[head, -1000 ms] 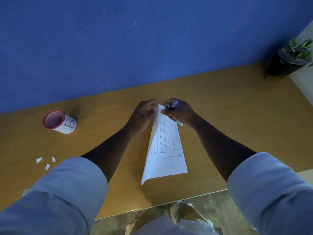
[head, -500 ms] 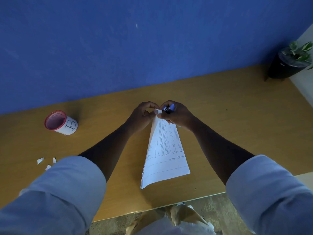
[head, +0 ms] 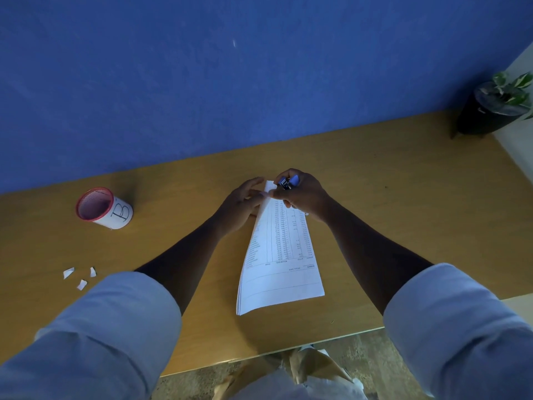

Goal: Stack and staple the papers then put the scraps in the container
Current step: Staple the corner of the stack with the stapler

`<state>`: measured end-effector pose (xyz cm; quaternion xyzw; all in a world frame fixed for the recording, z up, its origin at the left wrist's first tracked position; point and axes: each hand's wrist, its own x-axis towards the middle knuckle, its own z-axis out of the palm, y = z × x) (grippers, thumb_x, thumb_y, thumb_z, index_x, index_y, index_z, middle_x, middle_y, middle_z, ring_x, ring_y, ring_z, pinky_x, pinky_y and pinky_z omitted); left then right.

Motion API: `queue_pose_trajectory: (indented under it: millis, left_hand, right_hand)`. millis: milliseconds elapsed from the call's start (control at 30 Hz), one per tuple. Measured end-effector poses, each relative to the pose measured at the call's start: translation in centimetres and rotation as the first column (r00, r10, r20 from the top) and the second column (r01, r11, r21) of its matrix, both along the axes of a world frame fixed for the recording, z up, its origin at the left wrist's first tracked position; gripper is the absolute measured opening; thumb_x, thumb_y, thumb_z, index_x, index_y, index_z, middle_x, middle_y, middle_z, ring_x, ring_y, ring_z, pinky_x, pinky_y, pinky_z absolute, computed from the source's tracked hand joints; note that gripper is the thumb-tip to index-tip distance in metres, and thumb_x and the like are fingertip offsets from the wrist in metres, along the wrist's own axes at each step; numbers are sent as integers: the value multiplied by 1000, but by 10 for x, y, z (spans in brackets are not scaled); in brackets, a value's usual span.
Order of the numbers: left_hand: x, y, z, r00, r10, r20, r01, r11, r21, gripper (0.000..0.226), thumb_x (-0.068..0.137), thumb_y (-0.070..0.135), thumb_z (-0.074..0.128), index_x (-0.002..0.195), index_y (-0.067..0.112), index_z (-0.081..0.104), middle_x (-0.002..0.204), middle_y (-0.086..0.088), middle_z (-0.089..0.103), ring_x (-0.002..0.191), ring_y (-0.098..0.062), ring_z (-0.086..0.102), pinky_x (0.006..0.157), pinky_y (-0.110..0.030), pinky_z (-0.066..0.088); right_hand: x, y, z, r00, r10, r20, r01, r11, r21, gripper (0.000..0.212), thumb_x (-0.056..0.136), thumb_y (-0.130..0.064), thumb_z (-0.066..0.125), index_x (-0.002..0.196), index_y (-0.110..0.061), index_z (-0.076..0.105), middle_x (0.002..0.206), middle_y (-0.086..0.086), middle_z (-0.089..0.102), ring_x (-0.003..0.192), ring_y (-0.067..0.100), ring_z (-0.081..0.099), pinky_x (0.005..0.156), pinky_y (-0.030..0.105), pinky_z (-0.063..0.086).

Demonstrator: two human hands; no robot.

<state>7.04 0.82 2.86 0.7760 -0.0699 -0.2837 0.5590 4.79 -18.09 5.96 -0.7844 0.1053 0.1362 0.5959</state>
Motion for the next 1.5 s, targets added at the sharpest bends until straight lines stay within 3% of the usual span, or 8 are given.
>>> queue_pose_trajectory:
  millis: [167,300,567,700,867,1133,1300,1500]
  left_hand:
    - [-14,0,1,986,-161,-39,165,979,116,67,83,59,68,141,36,44,125,12,66,112,-7,64,89,-31,54]
    - [-20,1,-6,977,-213,-25,212,941,266,53,91,41,66,140,28,50,126,9,66,108,-9,64,80,-25,51]
    - [-21,1,-9,993,-98,66,60,897,437,33,105,29,43,132,20,59,90,1,67,71,-12,62,56,-24,41]
    - [-20,9,-15,998,-17,58,-10,903,430,35,104,31,42,132,20,59,108,-3,71,84,-18,68,65,-26,48]
    - [-21,18,-27,988,150,27,-147,888,435,37,103,33,44,128,14,63,109,-4,70,88,-20,68,67,-27,50]
    - [-21,30,-44,945,325,-34,-290,883,370,31,100,27,51,123,12,66,109,-5,72,90,-23,70,76,-37,57]
    - [-20,35,-54,908,414,-59,-369,861,351,28,98,28,55,120,16,68,110,-2,73,90,-21,70,72,-30,55]
    - [-19,37,-61,893,443,-80,-387,847,364,29,98,28,55,120,15,69,108,-2,73,90,-22,71,70,-29,54]
  right_hand:
    - [6,8,0,995,-93,-37,94,996,12,29,75,-12,80,97,-4,63,64,2,61,48,10,54,42,17,41]
    - [8,13,-1,994,-96,-47,96,995,3,26,75,-12,80,94,-10,62,66,1,61,51,10,54,45,19,42]
    - [7,13,-10,983,-107,-150,127,984,126,40,74,-27,83,104,-11,61,70,4,58,55,12,50,55,28,41]
    - [4,6,-21,975,-118,-187,153,970,187,43,78,-39,78,106,-11,64,95,5,71,66,14,52,61,30,44]
    - [5,-15,-36,953,-156,-261,201,968,154,14,85,-19,67,97,-12,64,83,1,59,70,15,51,57,26,42]
    - [13,-52,-72,938,-323,-127,264,900,-347,23,88,-21,56,109,-14,59,105,9,58,73,22,58,45,19,37]
    - [18,-70,-91,916,-402,2,344,780,-523,22,83,-21,56,95,-6,67,91,11,65,92,34,62,67,25,37]
    - [18,-84,-103,883,-468,-36,374,748,-548,39,93,-9,48,131,-5,55,131,20,43,100,32,56,72,25,38]
